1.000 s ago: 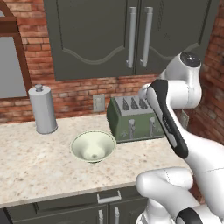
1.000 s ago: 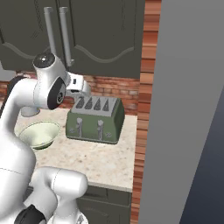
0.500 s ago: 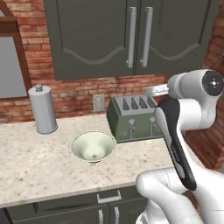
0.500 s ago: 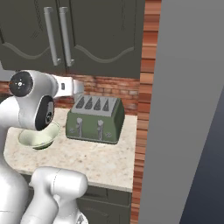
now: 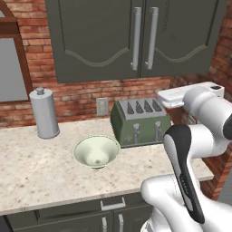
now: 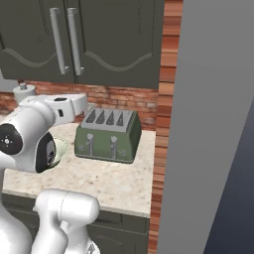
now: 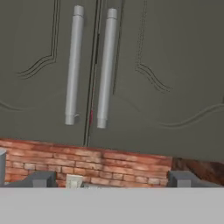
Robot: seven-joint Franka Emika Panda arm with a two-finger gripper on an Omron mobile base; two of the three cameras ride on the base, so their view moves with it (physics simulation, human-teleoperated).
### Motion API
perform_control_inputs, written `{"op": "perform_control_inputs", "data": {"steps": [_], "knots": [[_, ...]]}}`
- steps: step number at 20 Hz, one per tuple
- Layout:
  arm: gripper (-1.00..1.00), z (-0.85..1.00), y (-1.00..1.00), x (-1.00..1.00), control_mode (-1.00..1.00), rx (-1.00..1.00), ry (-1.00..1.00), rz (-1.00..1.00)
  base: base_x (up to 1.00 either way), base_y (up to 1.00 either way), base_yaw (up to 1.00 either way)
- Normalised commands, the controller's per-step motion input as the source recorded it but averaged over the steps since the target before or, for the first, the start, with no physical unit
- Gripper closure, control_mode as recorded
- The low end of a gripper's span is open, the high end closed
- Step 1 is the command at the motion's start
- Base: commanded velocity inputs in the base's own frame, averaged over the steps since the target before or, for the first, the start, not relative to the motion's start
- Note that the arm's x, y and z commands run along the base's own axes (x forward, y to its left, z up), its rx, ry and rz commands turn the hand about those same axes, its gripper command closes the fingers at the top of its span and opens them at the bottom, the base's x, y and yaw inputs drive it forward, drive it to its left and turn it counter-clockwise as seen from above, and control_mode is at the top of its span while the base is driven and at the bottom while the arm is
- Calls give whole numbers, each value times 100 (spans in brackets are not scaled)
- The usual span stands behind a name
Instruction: Open the cabinet. Pick the apple and apple from the cabinet and place them into the bowl. Then close the cabinet.
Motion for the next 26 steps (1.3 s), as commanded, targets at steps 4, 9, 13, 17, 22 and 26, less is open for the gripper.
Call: {"op": "perform_control_inputs", "data": {"steps": [4,9,13,17,22,26], "knots": [[-100,12,0,-18,-100,0,-24,0,0,0,0],[-100,0,0,0,-100,0,-1,0,0,0,0],[-100,14,0,0,-100,0,-7,0,0,0,0],[-100,20,4,16,-100,0,-4,0,0,0,0],[-100,22,1,26,-100,0,-3,0,0,0,0],[-100,24,2,38,-100,0,-5,2,0,0,0]]}}
